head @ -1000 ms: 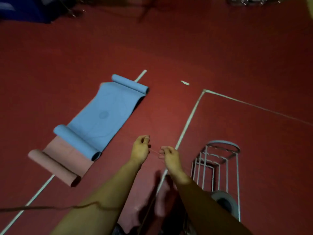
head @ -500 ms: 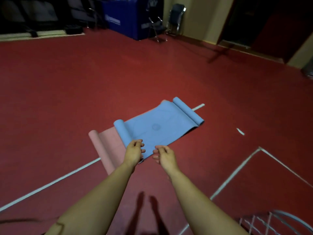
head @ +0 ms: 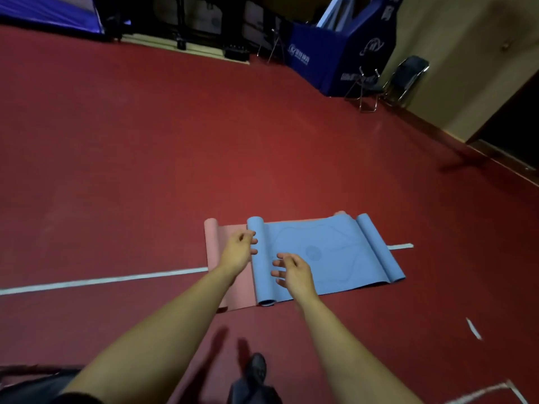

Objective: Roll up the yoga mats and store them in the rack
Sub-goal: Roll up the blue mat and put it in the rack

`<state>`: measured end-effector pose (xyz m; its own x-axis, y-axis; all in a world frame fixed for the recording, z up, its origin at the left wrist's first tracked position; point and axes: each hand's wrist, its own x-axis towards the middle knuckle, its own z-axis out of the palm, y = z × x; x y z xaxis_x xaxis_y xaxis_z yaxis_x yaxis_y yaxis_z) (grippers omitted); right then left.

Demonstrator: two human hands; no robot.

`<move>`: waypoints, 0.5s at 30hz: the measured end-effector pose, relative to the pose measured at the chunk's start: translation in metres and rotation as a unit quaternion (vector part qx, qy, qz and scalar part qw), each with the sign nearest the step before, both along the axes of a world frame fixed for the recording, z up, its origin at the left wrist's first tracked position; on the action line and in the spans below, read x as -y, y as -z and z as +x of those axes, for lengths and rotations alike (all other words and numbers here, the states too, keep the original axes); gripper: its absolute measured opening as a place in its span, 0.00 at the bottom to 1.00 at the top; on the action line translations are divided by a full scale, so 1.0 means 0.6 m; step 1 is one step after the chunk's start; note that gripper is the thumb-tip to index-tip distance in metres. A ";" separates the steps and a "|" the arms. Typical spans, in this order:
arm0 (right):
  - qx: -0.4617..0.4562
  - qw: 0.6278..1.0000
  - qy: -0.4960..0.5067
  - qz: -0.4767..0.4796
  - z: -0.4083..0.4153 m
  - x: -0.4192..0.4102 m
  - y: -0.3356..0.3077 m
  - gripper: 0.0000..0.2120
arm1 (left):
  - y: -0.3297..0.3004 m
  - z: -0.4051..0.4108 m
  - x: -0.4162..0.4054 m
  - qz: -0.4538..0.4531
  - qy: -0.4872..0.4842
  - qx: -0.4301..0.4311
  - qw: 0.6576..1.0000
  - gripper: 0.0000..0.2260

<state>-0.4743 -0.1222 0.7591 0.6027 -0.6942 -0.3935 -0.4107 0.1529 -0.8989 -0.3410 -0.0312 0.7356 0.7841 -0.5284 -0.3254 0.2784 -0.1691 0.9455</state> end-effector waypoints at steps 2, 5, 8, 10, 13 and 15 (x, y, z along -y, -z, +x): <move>0.002 1.000 -0.010 0.009 0.039 0.020 0.007 0.12 | 0.008 0.042 0.024 0.010 0.002 0.005 1.000 0.14; 0.004 1.000 -0.011 0.023 0.099 0.073 0.032 0.12 | 0.027 0.098 0.079 0.035 0.025 0.017 0.999 0.13; 0.004 0.999 0.004 0.037 0.162 0.151 0.062 0.12 | 0.058 0.156 0.153 0.053 0.051 0.014 0.997 0.13; -0.005 0.999 0.016 0.045 0.205 0.211 0.088 0.12 | 0.083 0.200 0.207 0.071 0.063 0.000 0.995 0.13; -0.027 0.997 0.028 0.063 0.260 0.295 0.132 0.12 | 0.116 0.271 0.281 0.098 0.082 -0.016 0.992 0.12; -0.042 0.996 0.034 0.068 0.297 0.349 0.160 0.12 | 0.137 0.327 0.331 0.117 0.092 -0.010 0.989 0.12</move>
<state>-0.2962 -0.3317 0.6632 0.5169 -0.6692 -0.5339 -0.4671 0.3022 -0.8310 -0.1449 -0.2298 0.6532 0.6734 -0.5697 -0.4712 0.2413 -0.4331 0.8685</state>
